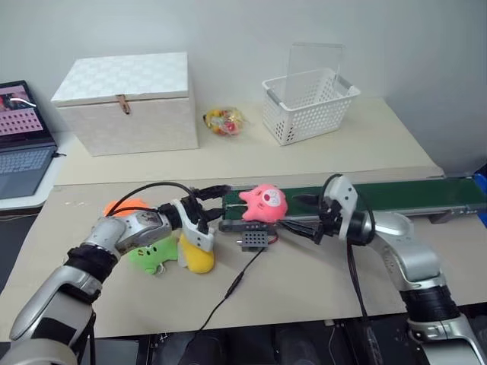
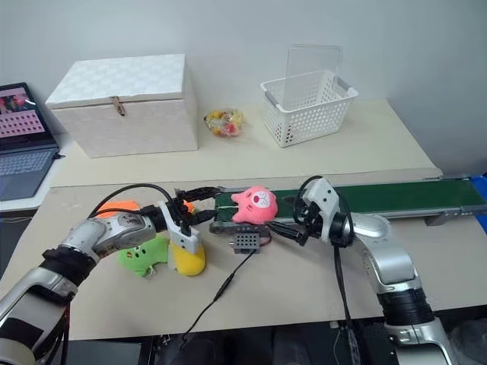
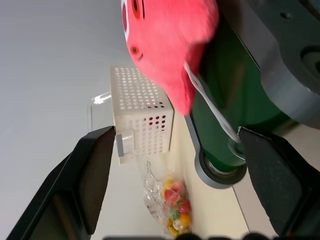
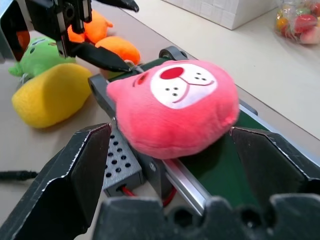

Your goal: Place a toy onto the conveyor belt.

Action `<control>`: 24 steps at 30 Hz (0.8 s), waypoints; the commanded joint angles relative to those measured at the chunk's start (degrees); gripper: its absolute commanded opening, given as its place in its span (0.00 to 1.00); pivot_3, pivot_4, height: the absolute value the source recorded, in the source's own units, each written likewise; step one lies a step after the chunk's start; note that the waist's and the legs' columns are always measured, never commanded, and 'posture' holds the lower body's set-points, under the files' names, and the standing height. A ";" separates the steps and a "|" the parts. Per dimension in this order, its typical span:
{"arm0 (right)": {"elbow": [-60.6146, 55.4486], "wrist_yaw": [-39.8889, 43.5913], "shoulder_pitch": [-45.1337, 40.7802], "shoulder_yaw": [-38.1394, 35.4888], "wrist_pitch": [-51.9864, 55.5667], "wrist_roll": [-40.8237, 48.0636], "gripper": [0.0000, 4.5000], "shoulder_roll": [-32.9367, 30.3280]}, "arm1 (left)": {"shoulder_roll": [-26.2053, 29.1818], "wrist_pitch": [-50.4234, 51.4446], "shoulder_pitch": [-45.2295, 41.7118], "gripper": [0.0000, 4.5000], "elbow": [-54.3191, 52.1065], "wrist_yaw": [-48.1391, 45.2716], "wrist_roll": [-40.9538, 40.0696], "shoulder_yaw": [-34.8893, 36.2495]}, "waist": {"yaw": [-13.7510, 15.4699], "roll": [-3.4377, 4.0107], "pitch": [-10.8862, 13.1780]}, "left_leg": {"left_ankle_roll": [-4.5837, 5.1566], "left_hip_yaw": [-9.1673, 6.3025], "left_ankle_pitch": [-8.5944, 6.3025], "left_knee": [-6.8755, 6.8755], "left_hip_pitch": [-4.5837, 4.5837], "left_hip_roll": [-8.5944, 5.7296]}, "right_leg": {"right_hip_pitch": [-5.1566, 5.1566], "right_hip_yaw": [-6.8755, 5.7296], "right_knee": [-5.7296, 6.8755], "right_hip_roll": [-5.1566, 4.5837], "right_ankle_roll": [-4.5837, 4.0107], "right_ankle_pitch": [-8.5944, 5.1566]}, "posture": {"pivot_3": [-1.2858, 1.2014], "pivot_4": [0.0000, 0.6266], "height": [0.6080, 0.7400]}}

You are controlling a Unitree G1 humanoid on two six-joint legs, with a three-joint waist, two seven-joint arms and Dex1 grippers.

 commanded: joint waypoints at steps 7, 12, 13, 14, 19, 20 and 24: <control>-10.70 5.51 4.75 -7.05 1.73 6.74 1.00 -6.81 | 1.70 33.86 15.37 0.93 -22.39 -37.50 -61.37 16.44 | 0.23 0.03 0.02 | 0.17 -0.01 -0.10 0.14 -0.08 0.02 | -0.01 -0.01 0.01 -0.04 0.00 0.00 | 0.52 0.24 1.00; -16.46 7.41 7.67 -8.21 5.43 11.59 1.00 -8.86 | 7.31 61.80 26.09 0.93 -39.17 -51.96 -97.84 27.27 | -0.38 0.07 0.06 | 0.57 0.00 -0.34 0.17 -0.04 0.11 | -0.04 0.00 0.30 -0.01 0.06 -0.04 | 0.52 0.24 1.00; -17.84 7.81 8.26 -7.99 6.24 12.58 1.00 -9.20 | 7.26 63.03 26.66 0.93 -39.55 -51.42 -97.78 28.44 | -0.22 0.09 0.07 | 0.55 0.00 -0.33 0.18 -0.02 0.11 | -0.03 -0.01 0.25 0.00 0.07 -0.05 | 0.52 0.24 1.00; -19.45 8.39 8.95 -7.43 7.05 13.52 1.00 -9.64 | 6.99 63.91 26.96 0.93 -39.82 -50.79 -97.25 29.33 | -0.09 0.09 0.07 | 0.52 0.00 -0.32 0.18 -0.01 0.09 | -0.02 -0.01 0.03 0.01 0.06 -0.05 | 0.52 0.24 1.00; -22.13 8.78 9.61 -5.14 8.97 14.27 1.00 -10.11 | 5.76 67.24 27.19 0.93 -41.17 -50.93 -95.30 31.42 | 0.32 0.09 0.07 | 0.50 0.01 -0.31 0.18 0.30 0.09 | 0.33 -0.02 0.02 0.05 -0.04 0.01 | 0.52 0.24 1.00; -22.21 8.95 9.69 -4.62 9.04 14.06 1.00 -10.21 | 5.44 67.60 27.10 0.93 -41.31 -51.07 -94.86 31.67 | 0.32 0.08 0.07 | 0.51 0.03 -0.31 0.19 0.33 0.07 | 0.36 -0.01 0.01 0.04 -0.04 0.01 | 0.52 0.24 1.00; -22.69 9.88 10.40 -3.63 9.63 14.78 1.00 -10.59 | 4.63 68.71 26.25 0.93 -42.05 -51.22 -93.46 32.13 | 0.34 0.08 0.07 | 0.18 0.05 -0.13 0.13 0.30 0.08 | 0.25 -0.01 0.00 0.04 -0.04 0.01 | 0.52 0.24 1.00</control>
